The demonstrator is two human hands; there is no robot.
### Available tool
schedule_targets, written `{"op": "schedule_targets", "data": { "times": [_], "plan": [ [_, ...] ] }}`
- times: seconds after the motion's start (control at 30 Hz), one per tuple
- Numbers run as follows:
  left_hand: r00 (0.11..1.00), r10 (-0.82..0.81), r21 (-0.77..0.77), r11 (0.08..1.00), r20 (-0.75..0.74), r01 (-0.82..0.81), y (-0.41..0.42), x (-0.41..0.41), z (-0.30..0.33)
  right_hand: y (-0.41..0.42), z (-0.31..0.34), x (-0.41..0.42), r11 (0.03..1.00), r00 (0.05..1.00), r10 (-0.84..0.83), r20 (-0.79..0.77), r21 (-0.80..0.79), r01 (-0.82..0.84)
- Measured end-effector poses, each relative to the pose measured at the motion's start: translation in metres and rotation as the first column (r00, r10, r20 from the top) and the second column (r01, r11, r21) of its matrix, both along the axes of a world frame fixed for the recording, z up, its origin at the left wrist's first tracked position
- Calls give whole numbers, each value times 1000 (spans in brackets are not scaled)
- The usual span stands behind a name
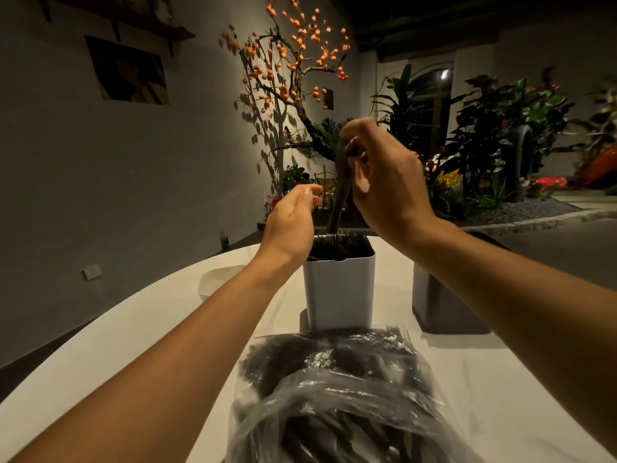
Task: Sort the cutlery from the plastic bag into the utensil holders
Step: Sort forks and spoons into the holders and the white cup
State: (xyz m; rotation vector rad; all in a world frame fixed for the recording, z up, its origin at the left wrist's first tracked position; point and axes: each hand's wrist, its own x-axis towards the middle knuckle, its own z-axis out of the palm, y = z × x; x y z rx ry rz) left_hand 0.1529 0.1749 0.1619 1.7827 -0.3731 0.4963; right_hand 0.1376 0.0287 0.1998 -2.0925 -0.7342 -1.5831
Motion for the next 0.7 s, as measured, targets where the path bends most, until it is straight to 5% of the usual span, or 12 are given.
{"op": "schedule_targets", "data": {
  "times": [0.23,0.43,0.7],
  "plan": [
    [993,6,77,997,-118,3,0,31,-31,4,-38,39,988,934,-116,-339,-139,72],
    [994,-12,1,1000,-107,12,5,35,-45,-8,-63,45,885,665,-388,-638,-459,75],
    [998,20,22,1000,-67,-18,14,-1,-32,-17,-49,5,972,713,-226,-664,-197,125]
  ]
}}
